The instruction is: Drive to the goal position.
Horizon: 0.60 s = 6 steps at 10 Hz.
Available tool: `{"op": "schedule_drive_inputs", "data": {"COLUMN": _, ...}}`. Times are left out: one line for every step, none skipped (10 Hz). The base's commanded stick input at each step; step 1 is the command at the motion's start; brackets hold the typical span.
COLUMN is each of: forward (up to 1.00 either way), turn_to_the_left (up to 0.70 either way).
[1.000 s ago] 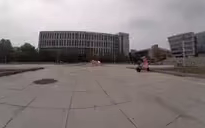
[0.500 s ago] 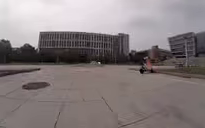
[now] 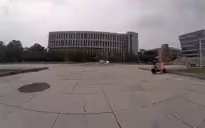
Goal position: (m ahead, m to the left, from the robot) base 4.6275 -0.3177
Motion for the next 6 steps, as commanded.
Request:
{"op": "schedule_drive_inputs", "data": {"forward": 1.00, "turn_to_the_left": 0.13}}
{"op": "schedule_drive_inputs", "data": {"forward": 1.00, "turn_to_the_left": 0.37}}
{"op": "schedule_drive_inputs", "data": {"forward": 1.00, "turn_to_the_left": 0.22}}
{"op": "schedule_drive_inputs", "data": {"forward": 1.00, "turn_to_the_left": 0.00}}
{"op": "schedule_drive_inputs", "data": {"forward": 1.00, "turn_to_the_left": 0.00}}
{"op": "schedule_drive_inputs", "data": {"forward": 1.00, "turn_to_the_left": 0.40}}
